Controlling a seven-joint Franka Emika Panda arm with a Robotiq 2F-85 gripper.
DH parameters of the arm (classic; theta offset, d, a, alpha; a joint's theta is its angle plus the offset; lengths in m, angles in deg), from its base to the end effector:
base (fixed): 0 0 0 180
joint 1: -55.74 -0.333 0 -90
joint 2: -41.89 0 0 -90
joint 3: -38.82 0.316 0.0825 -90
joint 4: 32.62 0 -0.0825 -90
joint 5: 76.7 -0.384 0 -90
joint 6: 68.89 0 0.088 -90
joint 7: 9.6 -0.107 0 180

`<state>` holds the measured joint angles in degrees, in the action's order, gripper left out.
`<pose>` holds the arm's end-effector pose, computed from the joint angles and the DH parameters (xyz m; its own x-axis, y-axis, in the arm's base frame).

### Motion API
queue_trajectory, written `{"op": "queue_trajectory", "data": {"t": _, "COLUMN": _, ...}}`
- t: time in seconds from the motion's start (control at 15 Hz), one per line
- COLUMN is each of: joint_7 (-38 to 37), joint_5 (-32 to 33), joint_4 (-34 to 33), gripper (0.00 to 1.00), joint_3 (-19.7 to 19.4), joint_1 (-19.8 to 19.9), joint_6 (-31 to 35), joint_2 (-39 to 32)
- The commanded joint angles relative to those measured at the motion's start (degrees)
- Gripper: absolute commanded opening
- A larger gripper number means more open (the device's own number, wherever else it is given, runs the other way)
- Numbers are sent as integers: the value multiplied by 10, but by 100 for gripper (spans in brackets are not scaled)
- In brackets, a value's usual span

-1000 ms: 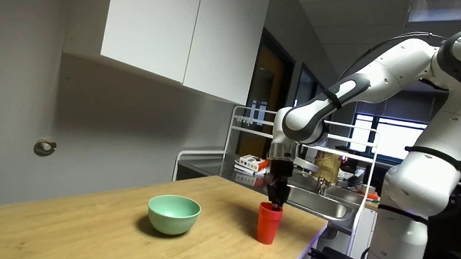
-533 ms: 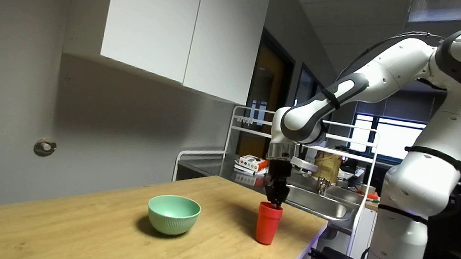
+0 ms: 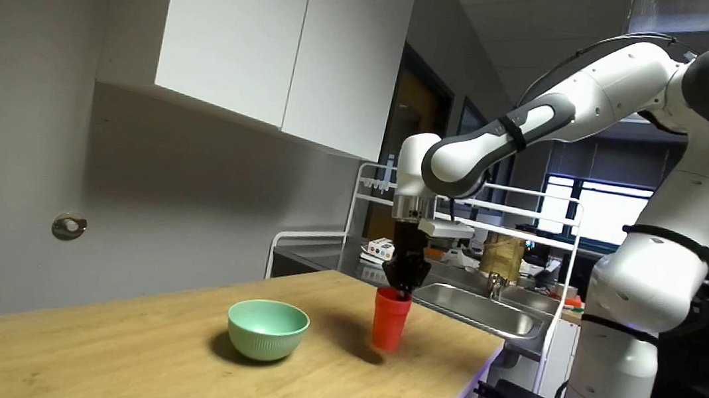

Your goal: Pour the contents in the orange cup into the green bowl

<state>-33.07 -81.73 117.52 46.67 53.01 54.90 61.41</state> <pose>0.3853 0.0734 0.3531 0.9512 -0.2844 -0.1194 -0.2830 -0.9587 0.0291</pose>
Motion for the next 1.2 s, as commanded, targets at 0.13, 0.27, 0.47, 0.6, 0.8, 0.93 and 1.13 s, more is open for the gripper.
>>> {"op": "queue_trajectory", "data": {"t": 0.13, "joint_7": -161, "joint_5": 89, "joint_4": -154, "gripper": 2, "joint_3": 74, "joint_1": 2, "joint_6": -104, "joint_2": -62}}
{"op": "queue_trajectory", "data": {"t": 0.27, "joint_7": -205, "joint_5": 122, "joint_4": -222, "gripper": 2, "joint_3": 90, "joint_1": -3, "joint_6": -140, "joint_2": -108}}
{"op": "queue_trajectory", "data": {"t": 0.47, "joint_7": -263, "joint_5": 172, "joint_4": -321, "gripper": 2, "joint_3": 100, "joint_1": -23, "joint_6": -191, "joint_2": -190}}
{"op": "queue_trajectory", "data": {"t": 0.6, "joint_7": -295, "joint_5": 206, "joint_4": -384, "gripper": 2, "joint_3": 95, "joint_1": -45, "joint_6": -221, "joint_2": -249}}
{"op": "queue_trajectory", "data": {"t": 0.8, "joint_7": -334, "joint_5": 242, "joint_4": -476, "gripper": 2, "joint_3": 80, "joint_1": -90, "joint_6": -275, "joint_2": -333}}
{"op": "queue_trajectory", "data": {"t": 0.93, "joint_7": -368, "joint_5": 281, "joint_4": -537, "gripper": 2, "joint_3": 69, "joint_1": -131, "joint_6": -326, "joint_2": -384}}
{"op": "queue_trajectory", "data": {"t": 1.13, "joint_7": -416, "joint_5": 348, "joint_4": -607, "gripper": 2, "joint_3": 53, "joint_1": -203, "joint_6": -423, "joint_2": -441}}
